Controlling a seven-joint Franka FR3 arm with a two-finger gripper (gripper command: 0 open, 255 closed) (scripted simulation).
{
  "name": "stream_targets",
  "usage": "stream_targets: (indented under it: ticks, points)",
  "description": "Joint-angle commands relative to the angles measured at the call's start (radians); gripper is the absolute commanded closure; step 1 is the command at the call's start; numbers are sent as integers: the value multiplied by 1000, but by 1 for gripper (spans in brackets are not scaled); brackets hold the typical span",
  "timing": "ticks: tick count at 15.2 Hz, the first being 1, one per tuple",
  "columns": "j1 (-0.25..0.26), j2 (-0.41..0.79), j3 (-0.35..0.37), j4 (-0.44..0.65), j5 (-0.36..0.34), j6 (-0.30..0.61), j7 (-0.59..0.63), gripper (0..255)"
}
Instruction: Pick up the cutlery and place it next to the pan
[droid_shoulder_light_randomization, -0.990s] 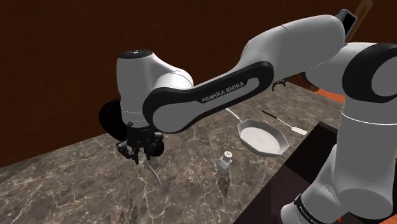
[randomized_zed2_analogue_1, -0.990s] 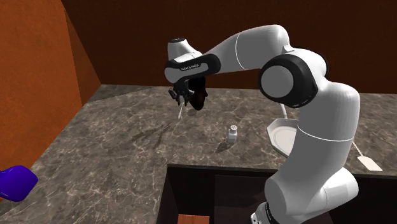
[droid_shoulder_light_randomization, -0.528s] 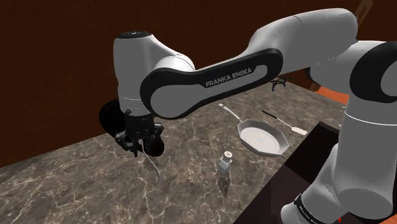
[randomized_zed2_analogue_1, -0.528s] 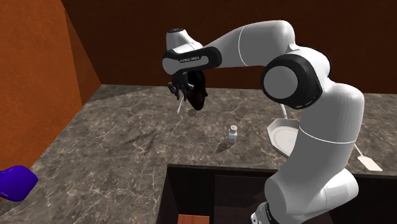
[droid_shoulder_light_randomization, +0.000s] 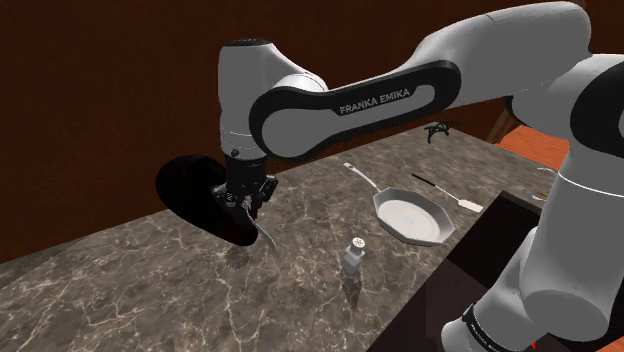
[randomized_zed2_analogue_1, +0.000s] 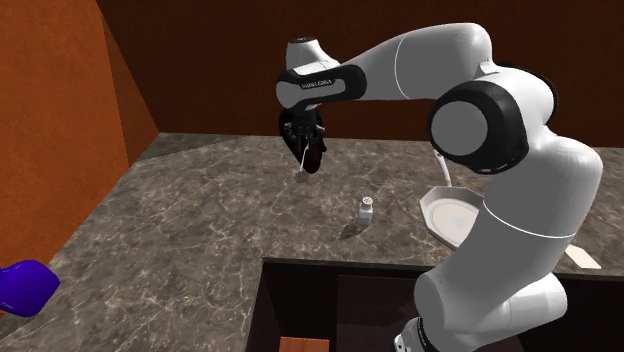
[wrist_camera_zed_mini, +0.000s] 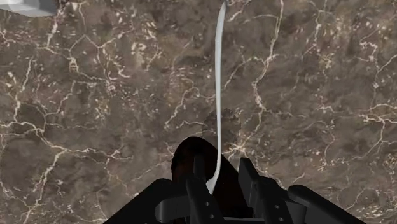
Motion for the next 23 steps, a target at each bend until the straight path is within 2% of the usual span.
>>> stream_targets:
  ticks: [1, 10, 19, 23]
  points:
    - [-37, -33, -12, -38, 20, 12, -53, 255]
    - [-176, -126, -88, -142, 82, 42, -287, 255]
    - [-294, -137, -180, -150, 99, 44, -503, 255]
    - [-292, -118, -181, -183, 91, 94, -497, 255]
